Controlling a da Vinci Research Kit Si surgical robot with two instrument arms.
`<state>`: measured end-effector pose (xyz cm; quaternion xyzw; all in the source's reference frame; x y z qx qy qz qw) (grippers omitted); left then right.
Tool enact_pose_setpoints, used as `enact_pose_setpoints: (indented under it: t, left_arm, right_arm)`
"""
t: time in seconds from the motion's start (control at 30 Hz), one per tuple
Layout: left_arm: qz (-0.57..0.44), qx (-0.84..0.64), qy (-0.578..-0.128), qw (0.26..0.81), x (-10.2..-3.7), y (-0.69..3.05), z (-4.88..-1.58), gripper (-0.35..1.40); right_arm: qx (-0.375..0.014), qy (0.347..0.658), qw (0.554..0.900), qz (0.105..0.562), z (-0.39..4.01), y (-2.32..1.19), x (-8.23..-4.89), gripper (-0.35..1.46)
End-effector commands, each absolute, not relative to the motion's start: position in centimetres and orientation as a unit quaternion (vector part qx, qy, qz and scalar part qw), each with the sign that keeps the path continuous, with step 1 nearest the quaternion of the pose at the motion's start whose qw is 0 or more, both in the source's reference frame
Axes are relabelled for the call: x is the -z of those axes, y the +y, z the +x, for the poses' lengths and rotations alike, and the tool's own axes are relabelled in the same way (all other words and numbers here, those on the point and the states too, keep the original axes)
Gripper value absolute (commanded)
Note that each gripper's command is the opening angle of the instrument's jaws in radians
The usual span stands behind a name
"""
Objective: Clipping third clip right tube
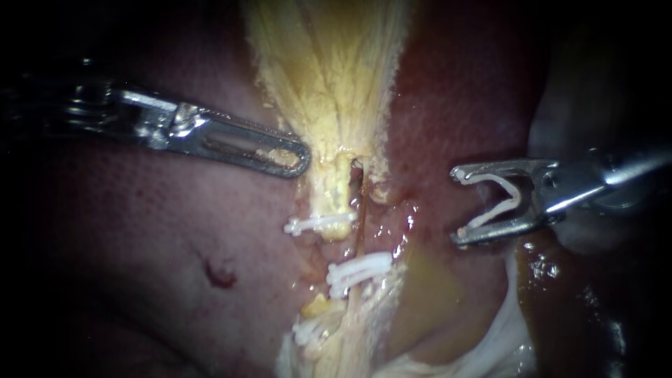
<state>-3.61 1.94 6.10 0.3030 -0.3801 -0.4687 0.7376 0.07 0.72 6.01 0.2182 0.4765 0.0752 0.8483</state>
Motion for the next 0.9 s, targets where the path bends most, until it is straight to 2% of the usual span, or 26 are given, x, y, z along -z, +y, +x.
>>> enact_pose_setpoints:
  t: [0.03, 0.23, 0.53, 0.77, 0.9]
  left_arm:
    - [0.303, 0.468, -0.380, 0.737, -6.09, 1.95, -3.60, -0.35]
    - [0.308, 0.467, -0.380, 0.737, -5.97, 2.01, -3.44, -0.35]
    - [0.291, 0.482, -0.383, 0.732, -5.66, 2.23, -2.96, -0.35]
    - [0.290, 0.483, -0.384, 0.731, -5.66, 2.23, -2.92, -0.35]
    - [0.290, 0.483, -0.384, 0.731, -5.65, 2.22, -2.92, -0.35]
  right_arm:
    - [-0.075, 0.477, 0.848, 0.218, 0.07, 0.72, -6.01, 0.50]
    - [-0.075, 0.477, 0.848, 0.218, 0.07, 0.72, -6.01, 0.50]
    - [-0.074, 0.477, 0.848, 0.220, 0.07, 0.72, -6.00, 0.50]
    - [-0.071, 0.484, 0.843, 0.222, 0.13, 0.72, -5.99, 0.50]
    - [-0.084, 0.493, 0.832, 0.239, 0.23, 0.71, -5.99, 0.50]
